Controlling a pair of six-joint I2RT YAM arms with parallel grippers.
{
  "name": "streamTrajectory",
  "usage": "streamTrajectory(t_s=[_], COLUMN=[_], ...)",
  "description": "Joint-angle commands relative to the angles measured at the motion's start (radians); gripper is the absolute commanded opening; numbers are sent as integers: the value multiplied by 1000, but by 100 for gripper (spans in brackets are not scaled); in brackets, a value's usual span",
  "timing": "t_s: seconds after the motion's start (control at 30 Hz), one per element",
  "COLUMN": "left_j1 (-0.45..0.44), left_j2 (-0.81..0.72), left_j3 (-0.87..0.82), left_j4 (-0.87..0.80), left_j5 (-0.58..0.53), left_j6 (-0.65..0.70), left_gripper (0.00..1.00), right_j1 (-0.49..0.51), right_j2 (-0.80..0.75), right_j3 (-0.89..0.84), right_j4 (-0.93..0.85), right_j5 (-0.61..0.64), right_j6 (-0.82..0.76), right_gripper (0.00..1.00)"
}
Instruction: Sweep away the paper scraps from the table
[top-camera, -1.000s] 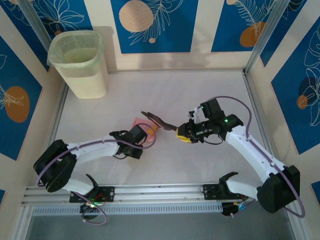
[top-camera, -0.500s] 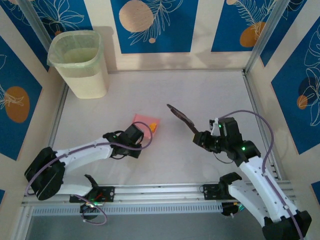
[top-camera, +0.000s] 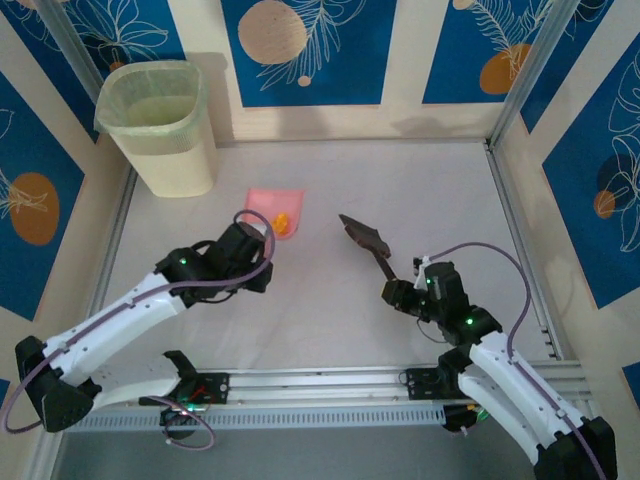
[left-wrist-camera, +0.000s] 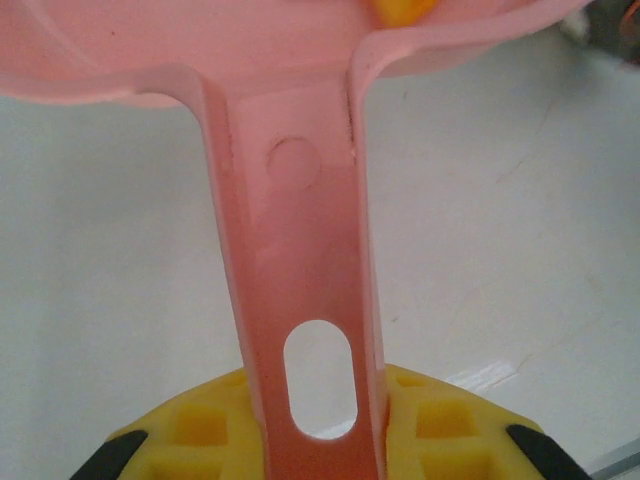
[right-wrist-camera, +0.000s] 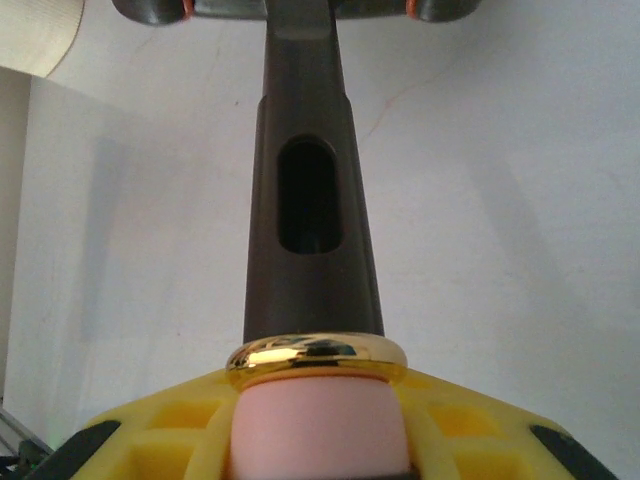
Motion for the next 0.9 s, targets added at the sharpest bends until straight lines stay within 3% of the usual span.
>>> streamTrajectory(t_s=[0.0,0.23,0.6,0.87], left_j1=[49,174,459,648], left_j2=[-17,70,288,475], left_j3=[98,353,767,978], left_j4=[-106,-201,-310,-271], left_j5=[-6,72,249,449], left_j6=[-23,23,94,31], left_gripper=[0,0,0,0], right_j1=[76,323,384,439], right_j2=[-7,80,267,308], right_j3=[-7,3,21,43], right_j4=[169,273,394,409], right_j5=[67,237,171,187], right_j6=[-54,-172,-241,-305], right_gripper=[0,0,0,0])
